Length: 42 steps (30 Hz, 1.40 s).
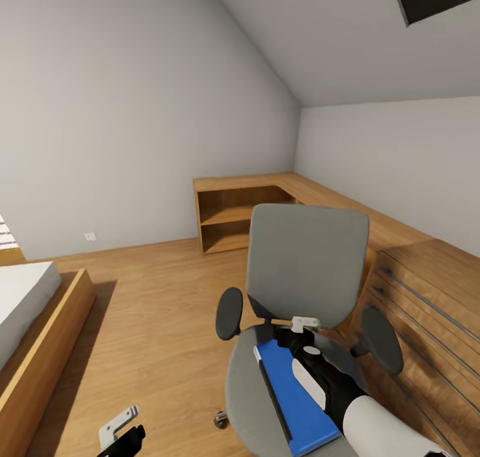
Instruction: In the bedroom, organize the workspace by keeping the computer under the desk, ensuring the monitor is on the desk, placing the keyboard on the desk next to the monitor, placing the mouse on the desk next to the keyboard, moving the folder from the swivel chair onto the desk next to the mouse, stacking the notebook on top of the folder with the pen on top of the notebook, and positioning the swivel chair next to the desk.
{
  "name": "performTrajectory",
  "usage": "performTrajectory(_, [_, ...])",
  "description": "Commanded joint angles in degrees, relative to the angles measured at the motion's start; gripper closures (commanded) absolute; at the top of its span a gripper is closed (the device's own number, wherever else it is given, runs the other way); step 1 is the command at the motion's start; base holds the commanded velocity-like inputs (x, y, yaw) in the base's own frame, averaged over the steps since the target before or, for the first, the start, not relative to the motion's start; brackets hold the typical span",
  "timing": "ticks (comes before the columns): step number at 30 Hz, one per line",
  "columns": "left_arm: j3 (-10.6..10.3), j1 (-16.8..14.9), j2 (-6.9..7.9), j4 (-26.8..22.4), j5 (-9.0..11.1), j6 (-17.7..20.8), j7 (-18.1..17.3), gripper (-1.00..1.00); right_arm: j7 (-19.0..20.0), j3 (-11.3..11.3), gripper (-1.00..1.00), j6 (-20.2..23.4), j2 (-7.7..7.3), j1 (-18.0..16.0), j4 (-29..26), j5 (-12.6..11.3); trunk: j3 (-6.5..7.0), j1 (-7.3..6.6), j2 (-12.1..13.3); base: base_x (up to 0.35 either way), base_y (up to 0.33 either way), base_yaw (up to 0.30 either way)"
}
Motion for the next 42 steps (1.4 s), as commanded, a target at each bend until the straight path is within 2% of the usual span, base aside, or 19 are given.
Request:
performTrajectory(1, [-0.32,-0.03,0.08,-0.12,0.16,0.2,0.46,-1.0,-0.52,0.39,-1.0,0.24,-0.05,-0.06,-0.05,-0.32,-0.06,0.01,-0.03,0.122,0.057,0.0])
performTrajectory(15, [-0.44,-0.03,0.14,-0.24,0.19,0.2,0.41,-1.0,-0.72,0.43,-1.0,0.68,0.16,-0.06,0.37,-0.6,-0.06,0.01,-0.03,0.121,0.056,0.0])
performTrajectory(37, [0.03,-0.03,0.2,-0.59,0.33,0.13,0.27,-1.0,-1.14,0.23,-1.0,2.85,0.8,-0.07,2.08,-0.73,-0.06,0.01,-0.03,0.017,0.004,0.0])
performTrajectory(42, [0.01,-0.03,0.17,-0.62,0.33,0.12,0.28,-1.0,-2.25,0.2,-1.0,2.99,0.92,-0.08,2.09,-0.74,-0.96,1.11,-2.03,0.0,0.0,0.0])
